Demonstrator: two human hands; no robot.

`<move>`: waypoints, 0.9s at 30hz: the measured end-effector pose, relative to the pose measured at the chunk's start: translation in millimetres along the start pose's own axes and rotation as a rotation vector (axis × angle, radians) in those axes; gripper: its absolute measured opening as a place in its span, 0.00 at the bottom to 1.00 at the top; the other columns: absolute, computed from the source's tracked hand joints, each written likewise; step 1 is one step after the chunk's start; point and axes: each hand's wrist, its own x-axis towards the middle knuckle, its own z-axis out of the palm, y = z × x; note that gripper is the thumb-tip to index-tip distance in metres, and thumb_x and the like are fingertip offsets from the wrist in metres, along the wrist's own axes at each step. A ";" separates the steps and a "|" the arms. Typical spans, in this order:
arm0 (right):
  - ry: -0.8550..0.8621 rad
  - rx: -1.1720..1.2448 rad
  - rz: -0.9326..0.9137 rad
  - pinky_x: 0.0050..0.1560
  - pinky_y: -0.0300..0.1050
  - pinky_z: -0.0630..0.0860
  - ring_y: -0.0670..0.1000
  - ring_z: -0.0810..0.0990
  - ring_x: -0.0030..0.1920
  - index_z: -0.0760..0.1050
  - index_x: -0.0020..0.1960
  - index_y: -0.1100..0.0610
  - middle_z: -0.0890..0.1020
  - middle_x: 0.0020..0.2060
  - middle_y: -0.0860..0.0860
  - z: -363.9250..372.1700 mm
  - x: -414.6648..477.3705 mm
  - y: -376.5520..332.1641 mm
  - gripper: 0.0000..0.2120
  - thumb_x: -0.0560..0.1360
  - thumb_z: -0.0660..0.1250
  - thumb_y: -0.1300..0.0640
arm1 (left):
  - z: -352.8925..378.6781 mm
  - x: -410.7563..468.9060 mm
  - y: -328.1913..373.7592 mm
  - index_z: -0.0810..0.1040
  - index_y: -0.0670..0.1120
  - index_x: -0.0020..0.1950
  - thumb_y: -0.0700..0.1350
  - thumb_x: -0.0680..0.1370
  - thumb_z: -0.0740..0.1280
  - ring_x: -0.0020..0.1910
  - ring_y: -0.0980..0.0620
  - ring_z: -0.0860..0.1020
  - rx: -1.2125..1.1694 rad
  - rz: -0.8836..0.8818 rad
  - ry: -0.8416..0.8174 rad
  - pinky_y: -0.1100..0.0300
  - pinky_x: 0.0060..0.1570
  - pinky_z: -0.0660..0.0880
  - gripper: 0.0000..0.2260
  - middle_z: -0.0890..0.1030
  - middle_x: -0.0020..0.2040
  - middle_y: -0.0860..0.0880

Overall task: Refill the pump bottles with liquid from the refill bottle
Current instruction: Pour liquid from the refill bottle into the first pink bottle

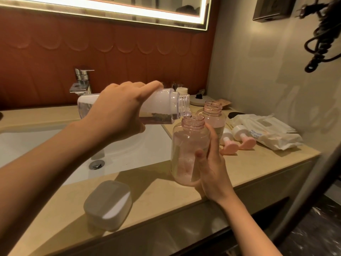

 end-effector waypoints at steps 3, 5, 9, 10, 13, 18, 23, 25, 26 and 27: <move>0.006 -0.003 0.000 0.64 0.54 0.72 0.47 0.68 0.69 0.48 0.72 0.34 0.64 0.72 0.44 -0.1 0.2 0.6 0.38 0.67 0.48 0.22 | -0.1 0.4 0.0 0.67 0.48 0.68 0.40 0.63 0.77 0.50 0.43 0.76 0.011 0.006 0.002 0.52 0.43 0.71 0.36 0.79 0.54 0.44; 0.008 0.000 0.000 0.64 0.57 0.71 0.48 0.66 0.70 0.49 0.73 0.35 0.64 0.73 0.45 -0.2 0.4 1.0 0.37 0.67 0.49 0.23 | 0.1 0.4 -0.1 0.67 0.48 0.68 0.40 0.63 0.77 0.49 0.43 0.76 0.009 0.008 0.001 0.54 0.43 0.69 0.36 0.79 0.53 0.44; 0.008 -0.006 0.007 0.65 0.60 0.69 0.49 0.65 0.71 0.49 0.72 0.34 0.63 0.73 0.45 -0.1 0.3 0.4 0.37 0.67 0.49 0.23 | -0.5 0.0 -0.1 0.68 0.47 0.68 0.40 0.63 0.77 0.49 0.44 0.75 0.010 0.012 0.005 0.56 0.42 0.66 0.35 0.79 0.53 0.44; 0.009 -0.006 0.010 0.65 0.61 0.69 0.49 0.65 0.71 0.49 0.72 0.34 0.63 0.73 0.45 -0.1 0.3 0.2 0.37 0.67 0.49 0.23 | -0.6 0.0 0.0 0.67 0.47 0.68 0.40 0.63 0.77 0.49 0.44 0.75 0.009 0.013 0.006 0.56 0.42 0.66 0.35 0.79 0.53 0.44; 0.007 -0.008 0.015 0.65 0.61 0.69 0.49 0.65 0.71 0.48 0.72 0.33 0.63 0.73 0.44 -0.2 0.4 -0.6 0.36 0.67 0.49 0.22 | -0.8 0.1 0.0 0.67 0.48 0.69 0.40 0.64 0.76 0.50 0.44 0.76 0.007 0.009 0.001 0.55 0.43 0.68 0.36 0.79 0.54 0.44; 0.008 -0.002 0.018 0.65 0.60 0.70 0.48 0.65 0.71 0.48 0.72 0.33 0.63 0.73 0.43 -0.7 -0.2 -1.7 0.37 0.67 0.49 0.22 | -1.0 1.3 -1.2 0.67 0.47 0.68 0.40 0.62 0.77 0.48 0.42 0.77 0.013 0.018 -0.011 0.49 0.44 0.74 0.36 0.80 0.52 0.43; 0.005 0.010 0.019 0.64 0.60 0.70 0.48 0.66 0.71 0.48 0.71 0.31 0.63 0.72 0.43 -1.1 0.0 -2.2 0.36 0.66 0.50 0.22 | -0.4 1.2 -1.5 0.67 0.47 0.68 0.40 0.63 0.77 0.49 0.42 0.76 0.012 0.019 -0.011 0.50 0.44 0.74 0.36 0.80 0.53 0.43; 0.006 0.011 0.020 0.64 0.61 0.70 0.48 0.66 0.71 0.48 0.71 0.31 0.63 0.73 0.44 -0.9 0.1 -2.4 0.36 0.66 0.50 0.22 | -0.8 1.2 -1.3 0.67 0.47 0.69 0.40 0.63 0.77 0.49 0.42 0.76 0.005 0.019 -0.010 0.49 0.45 0.74 0.37 0.79 0.53 0.43; 0.005 0.013 0.019 0.64 0.61 0.70 0.49 0.66 0.71 0.48 0.71 0.31 0.63 0.73 0.44 -0.7 0.1 -2.4 0.36 0.66 0.50 0.22 | -1.0 1.3 -1.4 0.67 0.47 0.69 0.40 0.63 0.77 0.50 0.42 0.76 0.001 0.018 -0.009 0.49 0.46 0.74 0.36 0.79 0.54 0.43; 0.005 0.016 0.017 0.64 0.61 0.70 0.49 0.66 0.71 0.49 0.71 0.31 0.63 0.73 0.44 -0.5 0.3 -2.4 0.36 0.66 0.50 0.22 | -1.2 1.5 -1.4 0.67 0.48 0.69 0.39 0.63 0.77 0.50 0.42 0.76 -0.001 0.018 -0.009 0.48 0.46 0.74 0.36 0.79 0.54 0.43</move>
